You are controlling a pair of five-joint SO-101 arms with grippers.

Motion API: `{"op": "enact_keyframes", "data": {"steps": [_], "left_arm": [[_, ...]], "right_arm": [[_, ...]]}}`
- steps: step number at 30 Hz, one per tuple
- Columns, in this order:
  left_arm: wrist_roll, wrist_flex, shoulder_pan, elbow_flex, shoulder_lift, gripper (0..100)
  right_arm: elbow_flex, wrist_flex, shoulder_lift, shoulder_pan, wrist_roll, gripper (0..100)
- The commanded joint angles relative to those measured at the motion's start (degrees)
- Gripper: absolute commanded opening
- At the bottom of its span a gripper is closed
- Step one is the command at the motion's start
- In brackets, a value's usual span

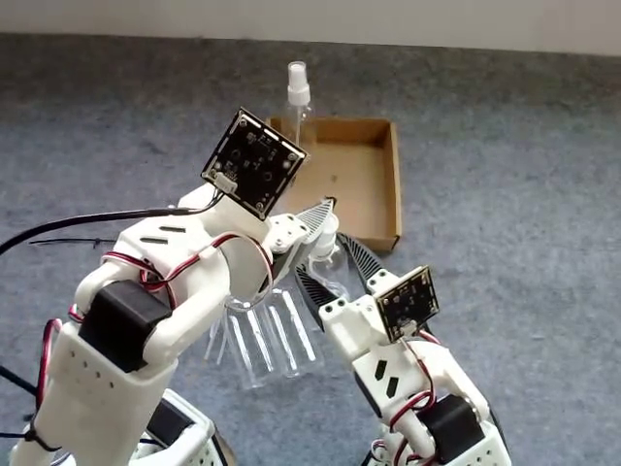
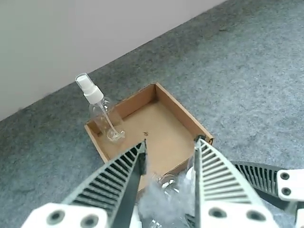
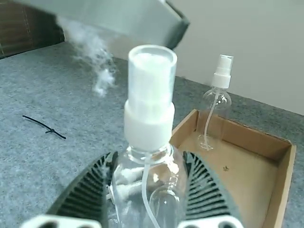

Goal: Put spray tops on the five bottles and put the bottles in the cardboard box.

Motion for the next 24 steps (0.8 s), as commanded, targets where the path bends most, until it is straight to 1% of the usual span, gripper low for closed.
{"op": "enact_keyframes", "data": {"steps": [1,5,9,14,19,24], "left_arm": [[-0.5,-0.3,0.7,0.5,-1.1,16],[-0.5,0.3,0.7,-6.1,-1.1,16],[-3.0,4.3,1.1,-11.6,-0.7,16],[-3.2,6.9,1.2,-9.6,-1.1,16],[-3.3,6.6,1.2,-4.3,-1.0,16],[-3.3,3.8,0.7,0.5,-1.1,16]], "right_arm": [[-0.3,0.1,-0.5,-0.1,-0.2,0.4],[-0.3,0.1,-0.5,-0.1,-0.2,0.4],[-0.3,0.1,-0.5,-0.1,-0.2,0.4],[-0.3,0.1,-0.5,-0.1,-0.2,0.4],[-0.3,0.1,-0.5,-0.1,-0.2,0.4],[-0.3,0.1,-0.5,-0.1,-0.2,0.4]]}}
